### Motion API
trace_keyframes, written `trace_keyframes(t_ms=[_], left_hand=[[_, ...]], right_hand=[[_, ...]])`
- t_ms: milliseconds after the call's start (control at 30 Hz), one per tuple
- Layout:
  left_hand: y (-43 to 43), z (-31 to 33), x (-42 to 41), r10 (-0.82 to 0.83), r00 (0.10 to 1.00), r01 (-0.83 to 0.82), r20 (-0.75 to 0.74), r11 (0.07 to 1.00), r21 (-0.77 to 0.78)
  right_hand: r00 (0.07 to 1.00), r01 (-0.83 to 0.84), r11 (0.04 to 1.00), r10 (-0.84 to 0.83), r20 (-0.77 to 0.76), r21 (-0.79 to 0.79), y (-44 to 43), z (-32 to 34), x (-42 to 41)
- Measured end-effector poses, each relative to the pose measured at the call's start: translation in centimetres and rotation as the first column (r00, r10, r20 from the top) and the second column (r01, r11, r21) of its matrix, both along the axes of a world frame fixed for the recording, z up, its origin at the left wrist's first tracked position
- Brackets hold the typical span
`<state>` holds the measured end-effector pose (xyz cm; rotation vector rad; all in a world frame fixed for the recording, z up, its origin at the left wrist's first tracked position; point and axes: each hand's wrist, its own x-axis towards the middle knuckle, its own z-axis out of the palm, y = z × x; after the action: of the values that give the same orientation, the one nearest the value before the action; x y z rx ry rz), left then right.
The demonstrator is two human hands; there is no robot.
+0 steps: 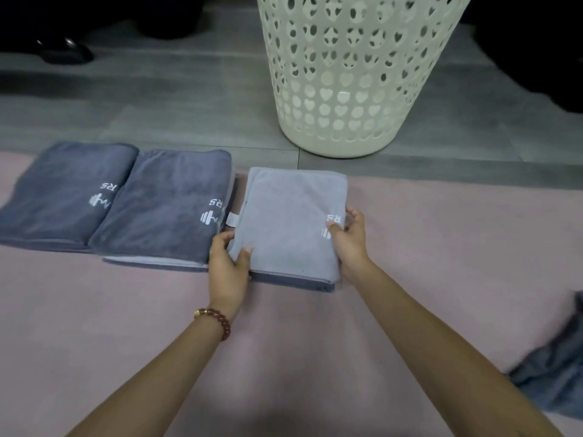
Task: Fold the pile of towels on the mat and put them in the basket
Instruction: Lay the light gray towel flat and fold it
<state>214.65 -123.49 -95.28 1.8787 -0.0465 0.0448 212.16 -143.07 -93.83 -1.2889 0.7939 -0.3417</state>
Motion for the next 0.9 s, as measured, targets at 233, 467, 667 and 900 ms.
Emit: trace_keyframes(t_ms=[233,467,667,900], left_hand=[[0.4,0.0,-0.3,0.058,0.997,-0.067,0.060,0.984,0.167],[1.6,0.6,-2.3,-0.289,0.887,-0.050,0.360,0.715,0.697],[2.8,-1.9,-2.5,-0.547,0.831,0.148,0.102,0.394,0.907],[-0.7,0.3,-4.1,-0.426,0.905,0.189,0.021,0.444,0.876]], right_hand=[[0.992,-0.123,0.989,0.119,-0.044,-0.088,-0.4,0.6,0.0],[0.948,-0.320,0.500,0.158,-0.278,-0.805,3.1,0.9,-1.9],[0.680,-0.654,-0.093,0.363,-0.637,-0.751,1.4,-2.1,-7.0],[0.578,-0.754,-0.031,0.443,-0.685,-0.656,-4.2,0.9,-13.1]])
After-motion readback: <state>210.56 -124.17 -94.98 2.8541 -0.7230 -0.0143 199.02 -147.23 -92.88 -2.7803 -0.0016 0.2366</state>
